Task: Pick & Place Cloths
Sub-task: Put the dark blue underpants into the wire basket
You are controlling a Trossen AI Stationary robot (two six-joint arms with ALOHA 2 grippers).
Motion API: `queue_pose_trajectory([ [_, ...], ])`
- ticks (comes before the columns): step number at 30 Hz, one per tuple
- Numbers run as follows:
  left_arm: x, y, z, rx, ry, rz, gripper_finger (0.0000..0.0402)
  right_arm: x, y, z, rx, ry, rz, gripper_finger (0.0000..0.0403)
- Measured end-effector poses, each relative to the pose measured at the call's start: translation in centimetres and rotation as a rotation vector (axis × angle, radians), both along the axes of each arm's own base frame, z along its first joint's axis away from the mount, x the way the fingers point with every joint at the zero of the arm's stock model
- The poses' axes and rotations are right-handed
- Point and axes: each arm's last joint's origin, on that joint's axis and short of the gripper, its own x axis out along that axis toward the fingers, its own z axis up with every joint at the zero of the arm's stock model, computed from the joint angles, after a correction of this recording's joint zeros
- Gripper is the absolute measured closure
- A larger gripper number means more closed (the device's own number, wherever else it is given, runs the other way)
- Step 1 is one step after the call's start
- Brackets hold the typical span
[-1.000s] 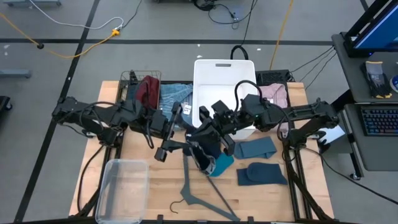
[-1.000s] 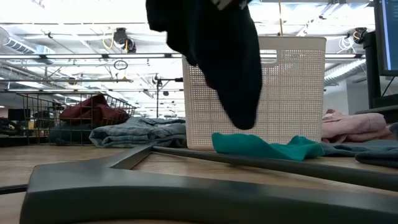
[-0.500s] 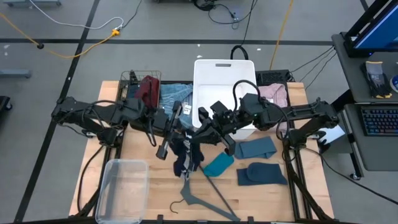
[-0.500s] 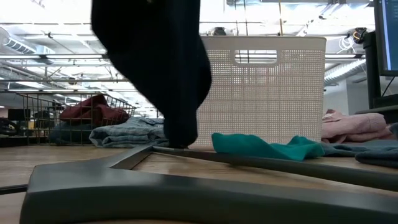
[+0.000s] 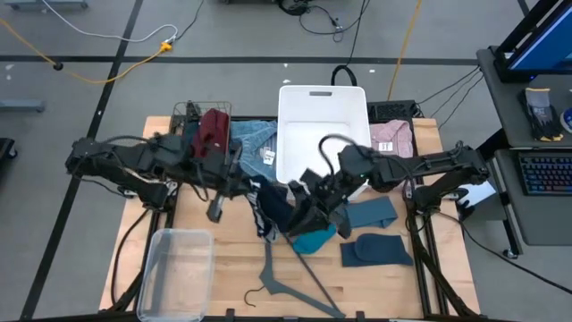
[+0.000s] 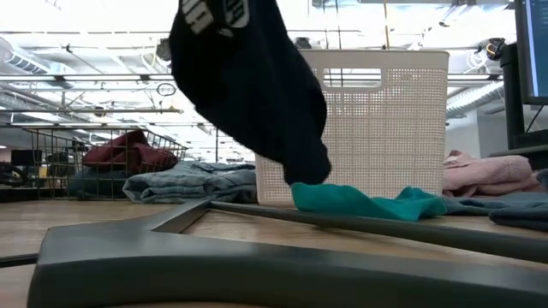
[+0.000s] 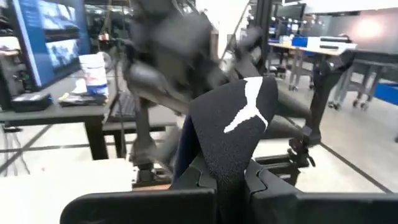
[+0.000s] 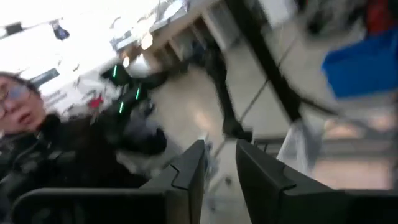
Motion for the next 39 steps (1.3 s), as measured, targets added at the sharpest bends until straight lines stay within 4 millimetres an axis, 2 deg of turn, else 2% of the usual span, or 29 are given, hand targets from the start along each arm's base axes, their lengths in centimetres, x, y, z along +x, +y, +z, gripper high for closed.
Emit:
queue_pose_trajectory([
  [3,-1.5,0.3,1.0,-0.017,-0.047,0.008,0.0400,-0.5,0.6,-0.6,-0.045,0.057,0.039,0.0310],
  [6,-3.1,0.7,2.1,-0.039,-0.099,0.019,0.0400,-0.9,1.3,-1.3,-0.124,0.092,0.012,0.0322],
  [12,-6.2,1.6,3.6,-0.066,-0.174,0.126,0.0401,-2.1,2.7,-2.2,-0.326,0.137,-0.142,0.0393],
  [19,-9.1,2.9,4.4,0.024,-0.214,0.375,0.0401,-3.4,4.1,-2.4,-0.465,0.171,-0.355,0.0401],
  [24,-10.0,3.9,4.4,0.142,-0.178,0.625,0.0401,-4.4,4.9,-2.4,-0.539,0.193,-0.482,0.0402],
  [30,-10.5,5.2,4.5,0.297,-0.106,0.871,0.0401,-6.3,4.9,-2.4,-0.636,0.256,-0.603,0.0402],
  [39,-11.8,7.4,6.7,0.518,0.003,1.191,0.0401,-8.7,3.8,-0.9,-0.687,0.225,-0.612,0.0402],
])
